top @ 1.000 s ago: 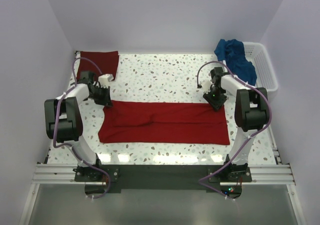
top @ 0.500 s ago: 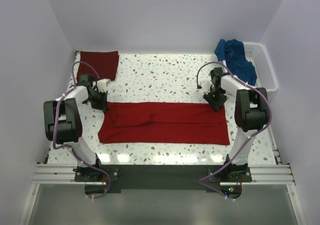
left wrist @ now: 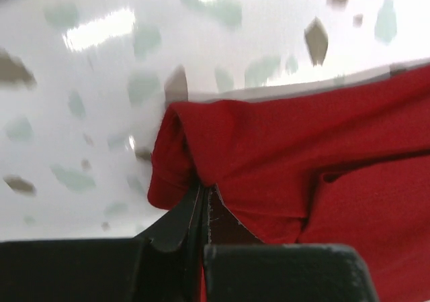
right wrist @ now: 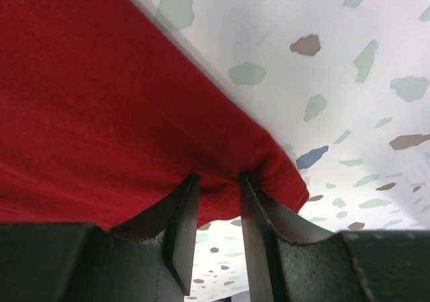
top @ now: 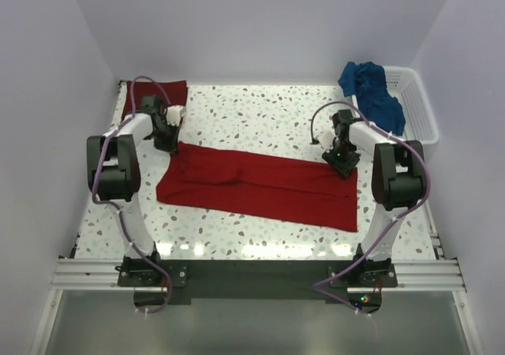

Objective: Fold and stack the t-shirts
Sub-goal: Fold the tshirt

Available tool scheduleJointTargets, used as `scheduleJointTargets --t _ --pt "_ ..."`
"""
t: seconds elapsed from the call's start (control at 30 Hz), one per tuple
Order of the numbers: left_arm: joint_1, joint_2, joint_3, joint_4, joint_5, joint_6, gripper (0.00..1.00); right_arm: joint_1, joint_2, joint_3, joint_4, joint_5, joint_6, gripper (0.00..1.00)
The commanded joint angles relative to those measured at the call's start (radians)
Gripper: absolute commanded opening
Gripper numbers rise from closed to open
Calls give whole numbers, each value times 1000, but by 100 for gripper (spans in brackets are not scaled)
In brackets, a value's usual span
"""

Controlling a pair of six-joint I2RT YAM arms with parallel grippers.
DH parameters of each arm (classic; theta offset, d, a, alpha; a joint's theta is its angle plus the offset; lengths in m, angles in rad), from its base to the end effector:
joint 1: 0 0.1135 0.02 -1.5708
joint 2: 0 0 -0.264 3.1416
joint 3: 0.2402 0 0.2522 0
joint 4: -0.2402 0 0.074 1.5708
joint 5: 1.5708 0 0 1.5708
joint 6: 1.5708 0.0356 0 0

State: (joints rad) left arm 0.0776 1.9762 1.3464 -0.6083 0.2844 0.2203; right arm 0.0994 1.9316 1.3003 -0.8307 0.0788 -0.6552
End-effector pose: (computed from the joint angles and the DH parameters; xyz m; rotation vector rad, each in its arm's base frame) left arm 0.3923 0.0205 0.1581 0.2624 2.7426 -0.3214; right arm 0.3568 0.0328 0.1555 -1.1192 2.8420 -0.1614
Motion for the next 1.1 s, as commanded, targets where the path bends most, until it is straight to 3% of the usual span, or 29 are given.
scheduleJointTargets --t 0.0,0.07,0.23,0.3,0.33,0.37,0.47,0.6,0.87,1.07 --pt "-64 154 177 39 -146 53 0 -9 -5 -52 -27 30 -29 36" --pt "-113 235 285 38 -159 62 0 -10 -37 -65 -54 12 -37 38" --pt "-154 404 725 -59 -87 88 0 -38 -120 -64 -131 -16 -60 42" --pt "-157 434 842 -82 -70 77 5 -44 -157 -53 -154 -24 -64 43" --pt "-154 429 858 -84 -44 79 16 -44 -167 -38 -177 -31 -66 43" --pt "-154 396 861 -81 -36 74 20 -46 -178 -27 -189 -56 -66 43" --pt "-154 255 742 -29 -18 59 33 -44 -201 11 -225 -76 -57 43" --pt "-160 58 529 5 5 33 37 -41 -186 19 -222 -70 -63 42" --pt "-167 -128 81 5 36 1 26 -15 -117 -10 -168 -33 -66 28" --pt "-180 -109 -49 64 13 -21 21 -4 -66 -82 -104 30 -89 17"
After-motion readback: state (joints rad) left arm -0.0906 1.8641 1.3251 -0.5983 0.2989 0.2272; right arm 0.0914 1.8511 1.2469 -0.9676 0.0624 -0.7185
